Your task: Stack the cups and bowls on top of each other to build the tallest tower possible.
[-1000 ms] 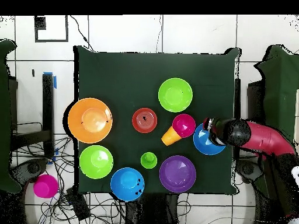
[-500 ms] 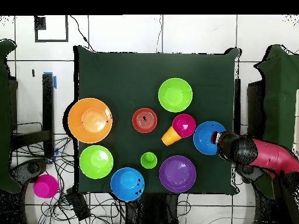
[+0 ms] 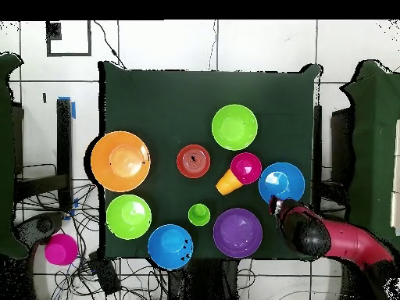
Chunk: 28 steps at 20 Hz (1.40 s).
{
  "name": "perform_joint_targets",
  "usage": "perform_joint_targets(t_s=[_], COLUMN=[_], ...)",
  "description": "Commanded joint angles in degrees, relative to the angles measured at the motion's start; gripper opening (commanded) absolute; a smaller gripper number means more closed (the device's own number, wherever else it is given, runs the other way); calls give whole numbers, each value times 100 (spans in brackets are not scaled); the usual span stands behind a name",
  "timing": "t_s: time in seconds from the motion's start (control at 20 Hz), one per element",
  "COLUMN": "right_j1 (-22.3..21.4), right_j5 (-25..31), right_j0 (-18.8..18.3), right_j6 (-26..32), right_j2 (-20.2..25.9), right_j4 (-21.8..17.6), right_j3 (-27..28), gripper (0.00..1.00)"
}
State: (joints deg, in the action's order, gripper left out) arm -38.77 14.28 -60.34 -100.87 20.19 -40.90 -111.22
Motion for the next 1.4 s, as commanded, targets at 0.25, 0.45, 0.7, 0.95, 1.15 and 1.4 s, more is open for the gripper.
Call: perform_joint_targets(t_s=[0.25, 0.45, 0.7, 0.95, 1.15, 1.4], right_j1=[618, 755, 608, 523, 544, 586], right_j5=[-673, -314, -116, 284, 468, 528], right_j0=[251, 170, 188, 218, 219, 165], right_j6=[138, 284, 427, 673, 702, 617], right_j2=[237, 483, 764, 1139, 1253, 1318], right_j4=[-917, -795, -665, -454, -376, -389], right_j3=[-239, 14, 142, 374, 507, 524], gripper=[100, 100, 100, 100, 100, 100])
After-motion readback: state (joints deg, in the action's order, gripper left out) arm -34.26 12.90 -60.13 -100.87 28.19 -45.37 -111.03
